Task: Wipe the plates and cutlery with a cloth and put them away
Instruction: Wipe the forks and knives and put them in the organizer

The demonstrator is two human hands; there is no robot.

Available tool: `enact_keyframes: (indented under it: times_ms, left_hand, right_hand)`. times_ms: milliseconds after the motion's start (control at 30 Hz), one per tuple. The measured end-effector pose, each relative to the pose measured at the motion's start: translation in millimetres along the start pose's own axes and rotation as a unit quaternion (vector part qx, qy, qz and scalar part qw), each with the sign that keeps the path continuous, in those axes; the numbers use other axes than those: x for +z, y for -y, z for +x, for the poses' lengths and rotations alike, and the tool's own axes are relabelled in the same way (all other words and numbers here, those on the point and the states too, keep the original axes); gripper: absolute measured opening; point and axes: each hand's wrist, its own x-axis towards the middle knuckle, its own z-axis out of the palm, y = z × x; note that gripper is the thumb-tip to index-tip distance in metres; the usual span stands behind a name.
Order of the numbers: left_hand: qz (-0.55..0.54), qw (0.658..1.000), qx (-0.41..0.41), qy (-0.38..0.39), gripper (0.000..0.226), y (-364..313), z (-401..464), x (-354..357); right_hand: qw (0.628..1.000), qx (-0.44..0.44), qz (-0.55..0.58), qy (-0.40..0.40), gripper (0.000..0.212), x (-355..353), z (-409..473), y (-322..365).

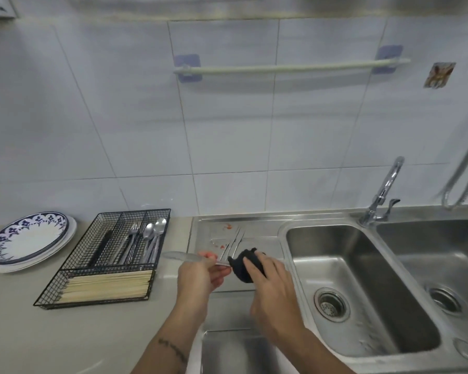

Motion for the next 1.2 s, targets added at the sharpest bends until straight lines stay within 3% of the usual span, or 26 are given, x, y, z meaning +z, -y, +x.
enact_keyframes:
  times_ms: [100, 267, 467, 600, 767, 867, 1200]
  left_hand:
    - [-0.017, 0.999, 0.015, 0.024, 0.010, -2, 9, -20]
    - [-0.008, 0.996, 0.077, 0.048, 0.008, -7, 29, -57]
    - [0.018, 0.992, 0.114, 0.041, 0.015, -16, 50, -81]
    - [0.018, 0.996, 0.080, 0.023, 0.016, -16, 60, -88]
    - [-0.020, 1.000, 0.008, -0.004, 0.015, -11, 72, -94]
    - [-0.045, 0.999, -0.016, -0.021, 0.016, -7, 77, -93]
    - [0.058, 0.994, 0.047, -0.076, 0.022, -30, 114, -130]
  right_hand:
    - [1.000, -0.016, -0.013, 0.002, 0.075, 9, 7, 20]
    - [0.995, 0.095, -0.008, -0.024, 0.065, 23, 17, 22]
    - [0.995, 0.059, 0.005, -0.084, 0.065, 25, 35, 70]
    - [0.999, -0.019, -0.027, -0.039, 0.072, 48, 34, 94]
    - [0.998, 0.015, -0.061, 0.026, 0.078, 62, 34, 86]
    - [0.996, -0.047, -0.070, 0.020, 0.073, 67, 38, 99]
    - [0.986, -0.049, -0.124, 0.098, 0.082, 76, 53, 67]
